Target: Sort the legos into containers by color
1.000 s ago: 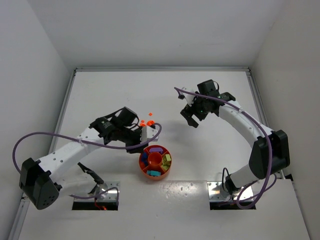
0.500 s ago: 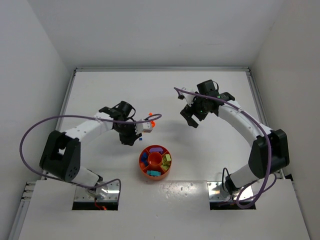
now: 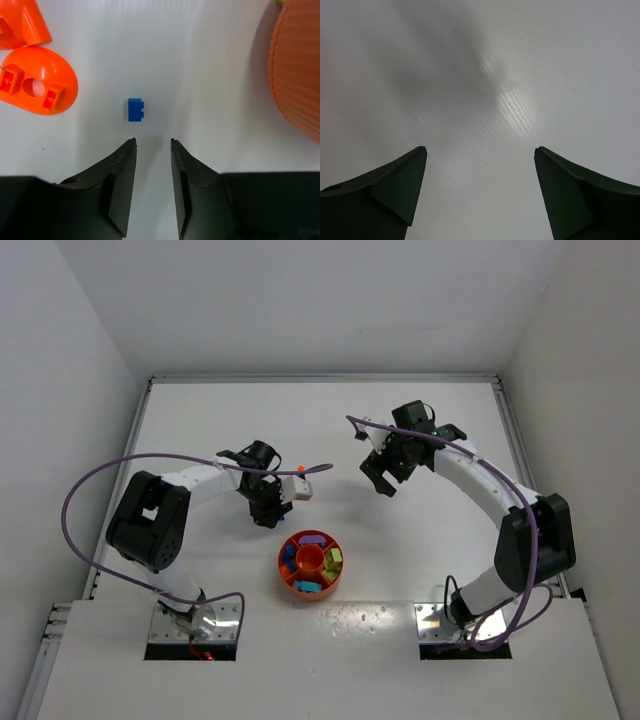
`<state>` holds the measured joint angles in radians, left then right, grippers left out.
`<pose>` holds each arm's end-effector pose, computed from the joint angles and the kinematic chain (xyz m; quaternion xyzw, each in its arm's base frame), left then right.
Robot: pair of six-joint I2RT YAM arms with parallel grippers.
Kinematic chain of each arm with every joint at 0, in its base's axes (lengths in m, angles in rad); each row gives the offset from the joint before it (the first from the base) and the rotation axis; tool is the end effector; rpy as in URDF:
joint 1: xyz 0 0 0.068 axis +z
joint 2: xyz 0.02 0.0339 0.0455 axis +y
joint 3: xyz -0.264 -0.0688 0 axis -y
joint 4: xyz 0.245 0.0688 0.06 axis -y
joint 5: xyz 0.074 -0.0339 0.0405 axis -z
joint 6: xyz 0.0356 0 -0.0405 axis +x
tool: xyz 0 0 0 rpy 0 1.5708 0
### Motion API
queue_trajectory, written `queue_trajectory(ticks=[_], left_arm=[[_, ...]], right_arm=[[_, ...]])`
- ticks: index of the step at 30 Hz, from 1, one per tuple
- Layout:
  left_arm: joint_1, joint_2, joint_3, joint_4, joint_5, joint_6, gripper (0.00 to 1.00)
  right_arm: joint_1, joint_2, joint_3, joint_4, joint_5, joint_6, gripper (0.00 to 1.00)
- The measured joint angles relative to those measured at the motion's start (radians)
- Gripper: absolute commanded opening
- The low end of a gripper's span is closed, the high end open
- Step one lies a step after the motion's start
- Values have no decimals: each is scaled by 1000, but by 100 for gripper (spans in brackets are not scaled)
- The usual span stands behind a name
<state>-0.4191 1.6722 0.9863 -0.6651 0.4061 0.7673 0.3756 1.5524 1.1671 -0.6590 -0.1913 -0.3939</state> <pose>0.2661 -0.1339 0.1633 0.5626 0.7949 -0.1788 0.1405 0.2947 0.1235 0.2468 -0.3838 0.8815 0.0898 0.2599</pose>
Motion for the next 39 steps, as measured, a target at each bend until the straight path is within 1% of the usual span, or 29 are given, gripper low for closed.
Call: queue_trajectory(ticks=[7, 14, 15, 17, 23, 24, 25, 31, 36, 39], left_arm=[[-20, 61, 36, 38, 0, -21, 39], [-45, 85, 47, 63, 0, -39, 39], [-45, 89, 49, 65, 1, -42, 37], [-45, 90, 49, 73, 1, -44, 34], [-47, 96, 51, 88, 0, -47, 20], [-48, 97, 52, 88, 0, -47, 14], [-48, 97, 52, 88, 0, -46, 12], [-48, 96, 52, 87, 0, -47, 1], [-49, 88, 51, 80, -7, -46, 0], [-41, 67, 59, 40, -5, -46, 0]], right_arm=[[0, 4, 0, 0, 0, 0, 88], [0, 11, 0, 0, 0, 0, 88], [0, 11, 0, 0, 0, 0, 88], [0, 11, 0, 0, 0, 0, 88], [0, 11, 0, 0, 0, 0, 87], [0, 11, 0, 0, 0, 0, 87], [0, 11, 0, 0, 0, 0, 87], [0, 11, 0, 0, 0, 0, 87], [0, 11, 0, 0, 0, 0, 87], [0, 11, 0, 0, 0, 0, 87]])
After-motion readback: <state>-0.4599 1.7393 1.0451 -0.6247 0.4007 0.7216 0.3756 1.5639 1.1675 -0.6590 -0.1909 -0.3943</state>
